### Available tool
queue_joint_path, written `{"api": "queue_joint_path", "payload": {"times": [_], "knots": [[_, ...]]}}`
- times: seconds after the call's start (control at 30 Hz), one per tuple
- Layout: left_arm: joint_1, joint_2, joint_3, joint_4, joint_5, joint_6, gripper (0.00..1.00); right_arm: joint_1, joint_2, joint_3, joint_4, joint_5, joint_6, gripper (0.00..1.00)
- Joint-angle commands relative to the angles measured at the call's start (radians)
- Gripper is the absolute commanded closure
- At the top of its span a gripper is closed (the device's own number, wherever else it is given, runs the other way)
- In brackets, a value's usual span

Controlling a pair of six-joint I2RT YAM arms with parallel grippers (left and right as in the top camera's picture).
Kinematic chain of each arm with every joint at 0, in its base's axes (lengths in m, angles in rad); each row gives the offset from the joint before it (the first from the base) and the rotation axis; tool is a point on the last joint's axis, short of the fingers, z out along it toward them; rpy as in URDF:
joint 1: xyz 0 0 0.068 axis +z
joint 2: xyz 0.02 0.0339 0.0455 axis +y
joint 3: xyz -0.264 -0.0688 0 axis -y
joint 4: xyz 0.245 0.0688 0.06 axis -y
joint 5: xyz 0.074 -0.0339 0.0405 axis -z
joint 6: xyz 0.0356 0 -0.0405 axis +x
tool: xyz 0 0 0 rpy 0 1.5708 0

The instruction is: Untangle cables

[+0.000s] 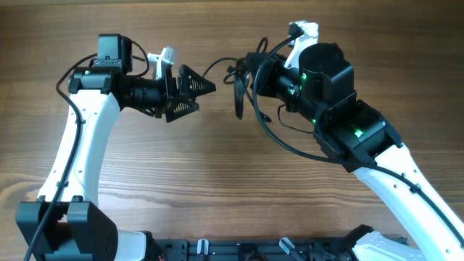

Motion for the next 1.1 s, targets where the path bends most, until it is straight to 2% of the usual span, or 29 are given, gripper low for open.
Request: {"api": "queue_joint_path", "payload": {"times": [0.0,0.1,0.27,0.43,0.47,0.53,0.63,0.67,0.77,0.83,0.9,0.97,1.0,1.07], "knots": [[-0.024,0.01,-0.008,-0.006,0.096,0.108,0.0,-0.003,0.01,0.006,0.017,0.024,0.092,0.96],[-0.044,0.01,-0.008,0.03,0.054,0.107,0.0,-0.002,0.011,0.006,0.021,-0.092,0.105,0.96],[-0.098,0.01,-0.008,0.105,-0.179,0.069,0.0,-0.002,0.011,0.006,0.033,-0.232,0.207,0.96],[-0.102,0.01,-0.008,0.133,-0.639,-0.223,0.0,-0.003,0.011,0.006,0.029,-0.242,0.198,0.96],[-0.102,0.01,-0.008,0.133,-0.69,-0.271,0.0,-0.003,0.011,0.006,0.024,-0.255,0.199,0.96],[-0.101,0.01,-0.008,0.139,-0.724,-0.318,0.0,-0.003,0.011,0.006,0.024,-0.31,0.201,0.96],[-0.101,0.01,-0.008,0.134,-0.763,-0.317,0.0,-0.003,0.005,0.006,0.075,-0.364,0.202,0.96],[-0.101,0.01,-0.008,0.129,-0.771,-0.317,0.0,-0.004,0.002,0.006,0.132,-0.413,0.202,0.96],[-0.101,0.01,-0.008,0.122,-0.772,-0.313,0.0,-0.003,0.002,0.006,0.459,-0.655,0.202,0.96],[-0.101,0.01,-0.008,0.12,-0.772,-0.313,0.0,-0.017,0.002,0.006,0.502,-0.658,0.192,0.96],[-0.101,0.01,-0.008,0.12,-0.772,-0.313,0.0,-0.047,0.002,0.006,0.497,-0.679,0.112,0.96],[-0.101,0.01,-0.008,0.118,-0.772,-0.313,0.0,-0.069,0.005,0.006,0.328,-0.632,-0.069,0.96],[-0.101,0.01,-0.008,0.114,-0.772,-0.313,0.0,-0.069,0.013,0.006,0.208,-0.555,-0.041,0.96],[-0.101,0.01,-0.008,0.116,-0.772,-0.313,0.0,-0.069,0.026,0.006,0.165,-0.565,0.027,0.96]]}}
